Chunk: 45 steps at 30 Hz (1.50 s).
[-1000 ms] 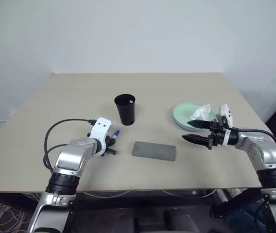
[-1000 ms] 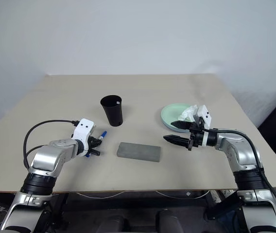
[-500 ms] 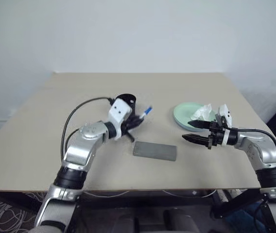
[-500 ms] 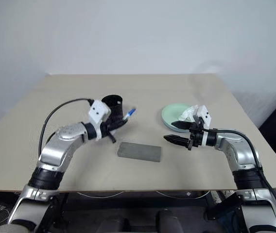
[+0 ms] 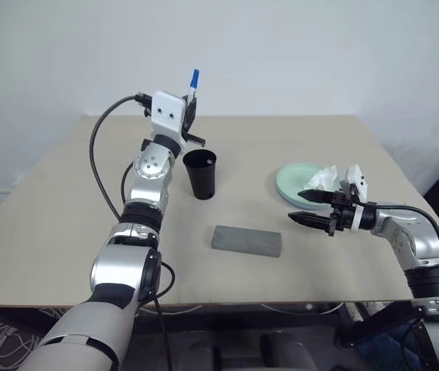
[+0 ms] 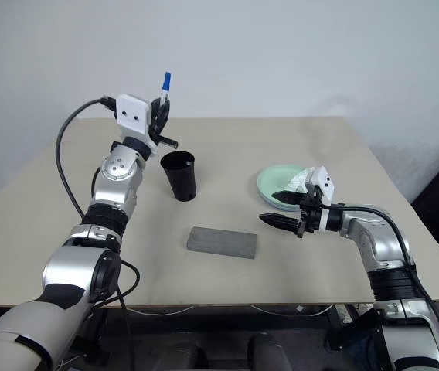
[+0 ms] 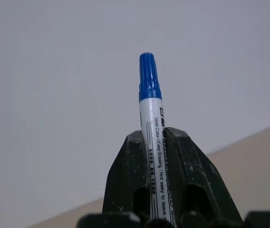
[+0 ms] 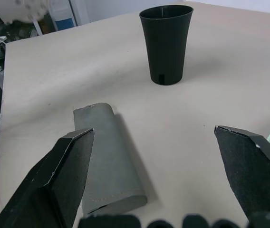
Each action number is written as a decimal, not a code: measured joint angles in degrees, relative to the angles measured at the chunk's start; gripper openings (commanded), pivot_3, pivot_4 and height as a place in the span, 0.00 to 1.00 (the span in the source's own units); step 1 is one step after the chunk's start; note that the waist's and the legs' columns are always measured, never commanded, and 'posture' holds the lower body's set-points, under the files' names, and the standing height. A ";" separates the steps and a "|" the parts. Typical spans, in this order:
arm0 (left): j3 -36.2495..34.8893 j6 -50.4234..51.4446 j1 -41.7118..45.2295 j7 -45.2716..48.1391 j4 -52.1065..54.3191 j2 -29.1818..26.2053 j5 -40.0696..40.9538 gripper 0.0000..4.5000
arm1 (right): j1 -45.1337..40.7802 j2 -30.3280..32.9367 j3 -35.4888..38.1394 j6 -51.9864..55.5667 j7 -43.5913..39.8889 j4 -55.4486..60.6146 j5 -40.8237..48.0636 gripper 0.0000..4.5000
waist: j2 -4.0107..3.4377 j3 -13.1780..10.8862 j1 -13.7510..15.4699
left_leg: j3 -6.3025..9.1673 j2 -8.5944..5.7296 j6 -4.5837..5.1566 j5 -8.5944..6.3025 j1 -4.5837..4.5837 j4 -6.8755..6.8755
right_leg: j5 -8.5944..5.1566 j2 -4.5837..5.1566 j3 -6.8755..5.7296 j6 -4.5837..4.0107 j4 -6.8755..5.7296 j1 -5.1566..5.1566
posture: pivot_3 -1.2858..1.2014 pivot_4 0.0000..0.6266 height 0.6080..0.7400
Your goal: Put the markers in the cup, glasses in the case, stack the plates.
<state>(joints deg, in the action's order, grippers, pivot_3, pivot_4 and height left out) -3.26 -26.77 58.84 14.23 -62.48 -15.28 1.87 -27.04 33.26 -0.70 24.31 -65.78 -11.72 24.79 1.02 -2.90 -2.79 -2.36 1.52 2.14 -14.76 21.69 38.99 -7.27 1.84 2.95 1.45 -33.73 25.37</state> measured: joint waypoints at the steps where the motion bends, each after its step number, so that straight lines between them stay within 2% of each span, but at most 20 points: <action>1: -0.01 -1.09 0.06 -0.06 -1.98 0.28 -0.26 0.03 | 0.00 0.00 0.25 0.01 0.03 0.27 0.10 0.98 | 0.01 -0.01 0.00 | 0.00 0.00 0.00 0.00 0.01 0.01 | 0.00 0.00 0.00 0.00 0.00 0.01 | 0.52 0.00 1.00; 6: -0.31 -3.88 0.96 -0.78 -7.99 0.72 -1.27 0.03 | 0.01 0.12 2.01 0.09 0.26 1.44 0.81 0.98 | 0.05 -0.01 -0.01 | 0.00 0.00 0.00 0.00 0.01 0.05 | 0.01 0.00 -0.01 0.01 -0.01 0.00 | 0.52 0.00 1.00; 12: -0.55 -4.85 1.54 -1.47 -10.17 1.89 -1.79 0.03 | 0.68 0.18 2.26 0.09 0.25 1.87 0.81 0.98 | 0.05 -0.01 -0.04 | 0.01 0.01 -0.01 -0.01 0.00 0.07 | 0.01 0.01 -0.02 0.01 -0.03 0.00 | 0.52 0.00 1.00; 21: -1.79 -5.50 1.54 -2.70 -10.28 2.55 -2.07 0.69 | 0.85 0.26 2.30 0.08 0.20 1.94 0.80 0.98 | 0.05 -0.01 -0.06 | 0.01 0.01 -0.01 0.00 0.00 0.07 | 0.01 0.01 -0.02 0.01 -0.03 0.00 | 0.52 0.00 1.00; 32: -2.22 -6.08 1.54 -3.12 -10.28 2.56 -3.01 0.69 | 0.84 0.26 2.29 0.03 -0.07 1.90 0.78 0.98 | 0.05 -0.01 -0.06 | 0.02 0.02 -0.01 -0.01 0.00 0.06 | 0.01 0.01 -0.03 0.01 -0.03 0.00 | 0.52 0.00 1.00; 37: -3.01 -6.19 1.50 -0.14 -9.61 2.47 -1.70 0.69 | 0.84 0.26 2.28 -0.01 -0.19 1.88 0.77 0.98 | 0.05 -0.01 -0.06 | 0.01 0.02 -0.02 -0.01 0.00 0.06 | 0.01 0.01 -0.03 0.01 -0.03 0.00 | 0.52 0.00 1.00; 42: -6.30 -4.74 -1.21 9.47 -3.24 0.53 4.14 0.69 | 0.84 0.24 2.28 -0.02 -0.59 1.64 0.77 0.98 | 0.04 -0.01 -0.23 | -0.01 0.05 -0.02 -0.01 -0.05 0.00 | 0.00 0.00 -0.03 0.00 -0.04 0.01 | 0.52 0.00 1.00; 45: -7.03 0.25 -7.72 18.61 7.19 -2.80 8.78 0.69 | 0.91 0.17 2.32 0.01 -0.55 1.26 0.81 0.98 | 0.02 0.00 -0.38 | -0.06 0.09 -0.01 -0.01 -0.09 -0.08 | 0.00 0.00 0.00 -0.01 -0.06 0.04 | 0.52 0.00 1.00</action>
<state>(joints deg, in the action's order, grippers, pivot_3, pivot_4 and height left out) -10.29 -26.51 51.11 32.84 -55.29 -18.08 10.65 -26.13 33.43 1.63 24.32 -66.33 -10.47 25.59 1.04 -2.89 -3.17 -2.43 1.61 2.13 -14.76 21.60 38.91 -7.26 1.83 2.96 1.43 -33.79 25.41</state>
